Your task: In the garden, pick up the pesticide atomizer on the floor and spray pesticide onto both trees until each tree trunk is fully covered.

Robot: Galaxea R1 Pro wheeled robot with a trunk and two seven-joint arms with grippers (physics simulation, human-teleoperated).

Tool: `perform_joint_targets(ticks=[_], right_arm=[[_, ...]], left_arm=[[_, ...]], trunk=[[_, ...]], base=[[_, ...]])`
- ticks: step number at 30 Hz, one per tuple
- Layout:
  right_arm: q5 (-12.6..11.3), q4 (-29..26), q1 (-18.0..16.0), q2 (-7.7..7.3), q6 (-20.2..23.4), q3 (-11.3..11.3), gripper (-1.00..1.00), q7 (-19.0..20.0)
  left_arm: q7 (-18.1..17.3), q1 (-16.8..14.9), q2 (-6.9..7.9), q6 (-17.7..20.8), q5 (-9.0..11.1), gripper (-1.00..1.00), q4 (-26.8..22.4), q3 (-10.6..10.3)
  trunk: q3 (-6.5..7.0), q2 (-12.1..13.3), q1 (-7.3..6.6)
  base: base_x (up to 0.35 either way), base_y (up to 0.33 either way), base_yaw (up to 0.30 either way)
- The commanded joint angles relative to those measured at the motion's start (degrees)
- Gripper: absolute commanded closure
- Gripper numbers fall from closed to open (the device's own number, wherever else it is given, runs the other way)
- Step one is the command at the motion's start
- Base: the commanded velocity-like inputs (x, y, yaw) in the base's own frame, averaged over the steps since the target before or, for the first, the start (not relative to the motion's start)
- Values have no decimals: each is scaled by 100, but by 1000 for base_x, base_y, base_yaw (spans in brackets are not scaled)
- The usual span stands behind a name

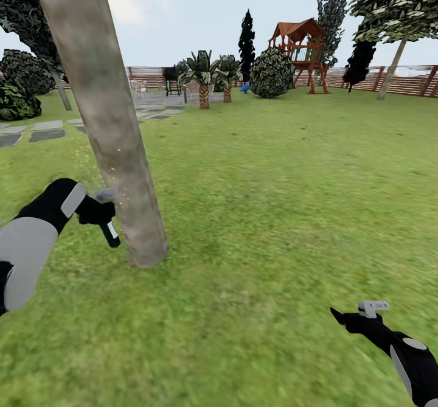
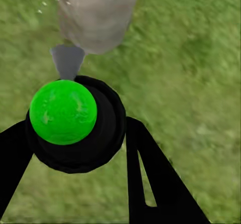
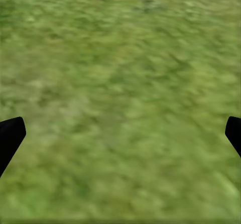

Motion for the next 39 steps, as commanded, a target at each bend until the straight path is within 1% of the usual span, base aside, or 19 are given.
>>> perform_joint_targets(ticks=[1, 4, 7, 11, 15, 16, 18, 22, 23, 24, 27, 28, 29, 31, 32, 33, 35, 37, 39], right_arm=[[51, -12, -4, 6, 26, -36, -100, 48], [51, -10, -4, 6, 26, -33, -100, 48], [51, -9, -4, 6, 26, -32, -100, 48], [51, -10, -4, 6, 26, -32, -100, 48], [51, -14, -4, 6, 26, -34, -100, 48], [51, -14, -4, 6, 26, -34, -100, 48], [51, -16, -4, 6, 26, -39, -100, 48], [51, -12, -4, 6, 26, -40, -100, 48], [51, -10, -4, 6, 26, -38, -100, 48], [51, -10, -4, 6, 26, -37, -100, 48], [51, -9, -4, 6, 26, -37, -100, 48], [51, -10, -4, 6, 26, -35, -100, 48], [51, -10, -4, 6, 26, -35, -100, 48], [51, -9, -4, 6, 26, -36, -100, 48], [51, -9, -4, 6, 26, -35, -100, 48], [51, -10, -4, 6, 26, -34, -100, 48], [51, -10, -4, 6, 26, -33, -100, 48], [51, -9, -4, 6, 26, -33, -100, 48], [51, -9, -4, 6, 26, -32, -100, 48]], left_arm=[[1, 160, -28, 0, 40, 100, -8, -40], [-11, 731, -164, -41, 48, 100, -8, -35], [-14, 967, -239, -64, 53, 100, -64, -33], [-12, 1011, -262, -63, 58, 100, -142, -6], [2, 930, -269, -35, 65, 100, -363, -18], [9, 859, -269, -21, 78, 100, -478, -21], [19, 478, -256, 5, 75, 100, -560, -26], [28, -234, -200, 21, 61, 100, -455, -27], [30, -456, -184, 27, 60, 100, -356, -28], [31, -567, -179, 29, 59, 100, -296, -28], [32, -569, -194, 30, 59, 100, -256, -26], [32, -507, -192, 25, 59, 100, -249, -27], [32, -362, -201, 22, 61, 100, -247, -27], [37, 2, -238, -12, 80, 100, -252, -21], [35, 122, -248, -22, 88, 100, -253, -18], [26, 374, -273, -45, 98, 100, -254, -13], [13, 597, -316, -81, 98, 100, -254, -11], [7, 839, -349, -221, 95, 100, -254, -10], [30, 1057, -393, -558, 80, 100, -251, -10]], trunk=[[-4, -3, -2], [-4, -3, -2], [-4, -3, -2], [-4, -3, -2], [-4, -3, -2], [-4, -3, -2], [-4, -3, -2], [-4, -3, -2], [-4, -3, -2], [-4, -3, -2], [-4, -3, -2], [-4, -3, -2], [-4, -3, -2], [-4, -3, -2], [-4, -3, -2], [-4, -3, -2], [-4, -3, -2], [-4, -3, -2], [-4, -3, -2]], base=[[0, 0, 0], [0, 0, 0], [-5, 0, 0], [-227, 0, 0], [-56, 0, 0], [-10, 0, 0], [-4, 0, 0], [0, 0, 0], [0, 0, 0], [0, 0, 0], [0, 0, 0], [0, 0, 0], [0, 0, 0], [0, 0, 0], [0, 0, 0], [0, 0, 0], [0, 0, 0], [0, 0, 0], [0, 0, 0]])
